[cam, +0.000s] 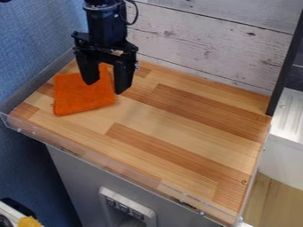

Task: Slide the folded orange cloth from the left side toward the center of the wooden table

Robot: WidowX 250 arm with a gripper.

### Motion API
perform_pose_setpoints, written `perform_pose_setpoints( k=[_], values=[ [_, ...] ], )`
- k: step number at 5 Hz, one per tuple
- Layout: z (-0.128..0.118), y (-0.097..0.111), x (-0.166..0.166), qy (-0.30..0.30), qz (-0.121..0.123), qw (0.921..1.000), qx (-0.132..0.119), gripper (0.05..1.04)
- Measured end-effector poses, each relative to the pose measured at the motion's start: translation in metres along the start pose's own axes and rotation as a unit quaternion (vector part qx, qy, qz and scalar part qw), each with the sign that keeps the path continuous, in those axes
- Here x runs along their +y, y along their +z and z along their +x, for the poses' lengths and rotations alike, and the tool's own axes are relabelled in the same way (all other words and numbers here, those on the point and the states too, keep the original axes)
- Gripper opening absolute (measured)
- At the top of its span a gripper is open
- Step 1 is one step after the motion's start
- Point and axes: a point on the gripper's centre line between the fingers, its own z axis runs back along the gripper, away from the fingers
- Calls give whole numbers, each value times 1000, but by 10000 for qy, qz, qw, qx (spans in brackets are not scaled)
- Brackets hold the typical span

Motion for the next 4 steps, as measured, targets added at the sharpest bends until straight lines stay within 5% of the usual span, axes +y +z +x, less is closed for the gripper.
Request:
perform_pose_setpoints(
  k=[2, 4],
  values=[
    [8, -3, 13, -808, 60, 9967, -108, 998],
    [22, 0, 37, -1941, 172, 9801, -388, 997]
  ],
)
